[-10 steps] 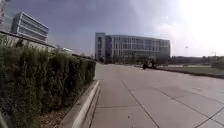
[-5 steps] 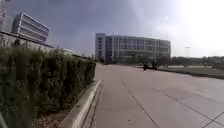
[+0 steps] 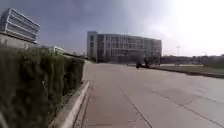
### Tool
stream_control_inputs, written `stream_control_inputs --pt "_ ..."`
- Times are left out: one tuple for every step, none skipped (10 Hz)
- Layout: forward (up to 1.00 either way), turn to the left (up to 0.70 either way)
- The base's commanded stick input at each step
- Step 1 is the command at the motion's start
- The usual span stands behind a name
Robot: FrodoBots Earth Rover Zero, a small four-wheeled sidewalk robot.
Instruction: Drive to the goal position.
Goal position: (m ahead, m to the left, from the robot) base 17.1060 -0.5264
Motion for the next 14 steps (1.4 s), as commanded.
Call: stream_control_inputs --pt "0.85 0.0" --pt "0.85 0.0" --pt "0.85 0.15" --pt "0.85 0.34" --pt "0.85 0.33" --pt "0.85 0.04" --pt "0.85 0.14" --pt "0.85 0.31" --pt "0.85 0.1" --pt "0.85 0.0" --pt "0.85 0.17" --pt "0.85 0.25" --pt "0.85 0.11" --pt "0.85 0.0"
